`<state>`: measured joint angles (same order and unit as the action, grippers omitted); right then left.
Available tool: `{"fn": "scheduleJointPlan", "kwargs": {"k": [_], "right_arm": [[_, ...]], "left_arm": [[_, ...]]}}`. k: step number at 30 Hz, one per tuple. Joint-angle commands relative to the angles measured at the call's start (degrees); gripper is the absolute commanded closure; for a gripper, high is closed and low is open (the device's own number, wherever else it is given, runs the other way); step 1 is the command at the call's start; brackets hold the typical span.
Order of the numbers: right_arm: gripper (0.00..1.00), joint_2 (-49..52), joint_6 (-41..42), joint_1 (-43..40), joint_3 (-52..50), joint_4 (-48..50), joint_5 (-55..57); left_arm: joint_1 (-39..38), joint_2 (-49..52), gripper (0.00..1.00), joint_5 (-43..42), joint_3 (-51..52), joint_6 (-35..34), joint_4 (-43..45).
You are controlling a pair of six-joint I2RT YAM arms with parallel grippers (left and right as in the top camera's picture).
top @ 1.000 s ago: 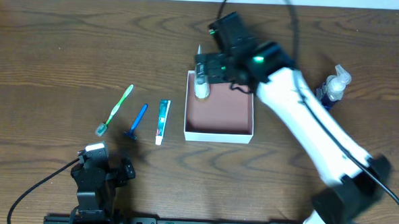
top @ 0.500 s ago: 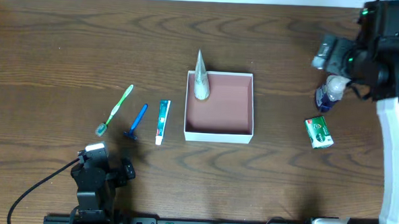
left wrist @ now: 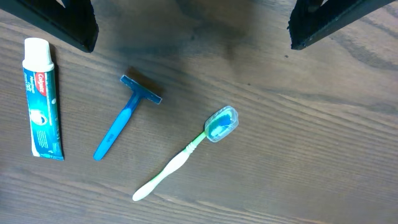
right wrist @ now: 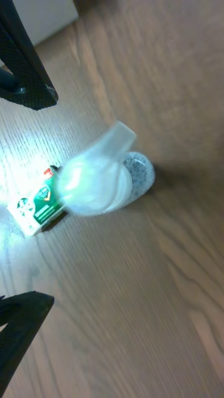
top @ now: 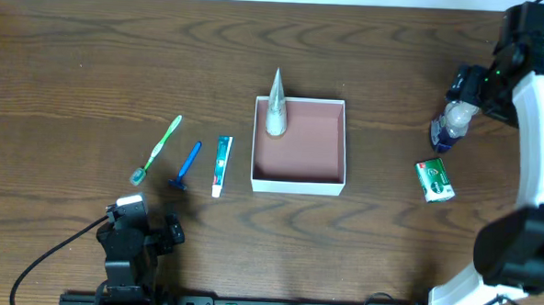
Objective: Pack container
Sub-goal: 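Move the right gripper to the blue soap pump bottle and grasp it, then lower the soap bottle into the box beside the lotion and release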
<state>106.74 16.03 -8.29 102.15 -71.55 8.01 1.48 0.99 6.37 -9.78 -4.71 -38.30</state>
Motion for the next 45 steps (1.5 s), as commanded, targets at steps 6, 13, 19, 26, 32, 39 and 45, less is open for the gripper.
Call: {"fn": "scheduleJointPlan", "kwargs": {"k": [6, 13, 19, 26, 32, 39, 45], "right_arm": [[0.13, 8.68, -0.90, -0.46, -0.55, 3.21, -0.57], [0.43, 10.54, -0.90, -0.44, -0.55, 4.11, -0.55], [0.57, 10.54, -0.96, -0.44, -0.55, 3.54, -0.50], [0.69, 8.00, -1.49, -0.04, -0.13, 1.05, -1.79], [0.85, -1.27, -1.31, 2.78, 1.95, -3.63, -4.63], [0.99, -16.48, -1.03, 12.83, 2.64, -4.52, -8.46], [0.99, -21.18, 4.46, 25.68, 2.64, -3.82, -8.46]], "left_arm": [[0.33, -0.37, 0.02, 0.24, 0.68, -0.50, 0.26], [0.33, -0.37, 0.02, 0.24, 0.68, -0.50, 0.26], [0.33, -0.37, 0.02, 0.24, 0.68, -0.50, 0.26], [0.33, -0.37, 0.02, 0.24, 0.68, -0.50, 0.26], [0.33, -0.37, 0.02, 0.24, 0.68, -0.50, 0.26], [0.33, -0.37, 0.02, 0.24, 0.68, -0.50, 0.26], [0.33, -0.37, 0.02, 0.24, 0.68, -0.50, 0.24]]}}
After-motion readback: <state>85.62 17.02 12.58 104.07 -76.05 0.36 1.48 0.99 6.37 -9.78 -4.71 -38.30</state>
